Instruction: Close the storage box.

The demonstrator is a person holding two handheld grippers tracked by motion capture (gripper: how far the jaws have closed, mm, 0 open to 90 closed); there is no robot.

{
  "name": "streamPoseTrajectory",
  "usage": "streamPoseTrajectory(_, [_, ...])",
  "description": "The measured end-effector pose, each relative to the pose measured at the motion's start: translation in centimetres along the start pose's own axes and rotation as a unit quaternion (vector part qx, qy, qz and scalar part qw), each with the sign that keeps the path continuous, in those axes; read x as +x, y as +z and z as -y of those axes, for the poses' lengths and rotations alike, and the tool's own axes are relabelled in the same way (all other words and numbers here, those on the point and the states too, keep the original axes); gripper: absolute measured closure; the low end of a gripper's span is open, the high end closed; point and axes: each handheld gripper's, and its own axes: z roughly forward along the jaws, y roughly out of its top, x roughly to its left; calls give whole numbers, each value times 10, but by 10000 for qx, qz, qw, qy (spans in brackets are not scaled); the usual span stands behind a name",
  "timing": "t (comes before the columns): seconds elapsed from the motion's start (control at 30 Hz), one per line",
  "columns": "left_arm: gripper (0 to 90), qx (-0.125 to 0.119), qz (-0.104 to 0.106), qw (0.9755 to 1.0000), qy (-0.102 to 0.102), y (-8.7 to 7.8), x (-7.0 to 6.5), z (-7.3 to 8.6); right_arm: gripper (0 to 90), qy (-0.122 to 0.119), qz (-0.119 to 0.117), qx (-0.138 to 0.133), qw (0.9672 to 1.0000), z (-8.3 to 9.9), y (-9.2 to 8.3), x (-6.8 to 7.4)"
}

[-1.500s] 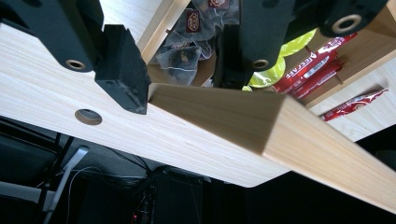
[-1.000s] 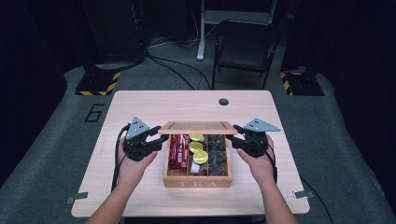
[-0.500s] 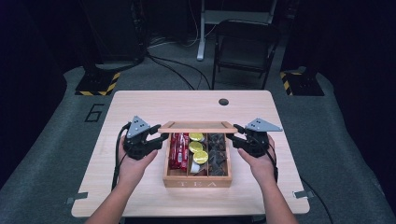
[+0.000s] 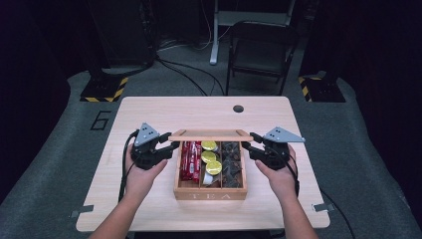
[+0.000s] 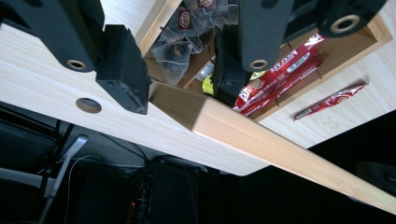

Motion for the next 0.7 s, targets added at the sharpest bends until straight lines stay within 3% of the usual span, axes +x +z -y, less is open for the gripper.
streamPoseTrajectory(0.7, [572,90,141,9997,193,-10,-4,8,575,6,-43,166,9999,4,-8,5])
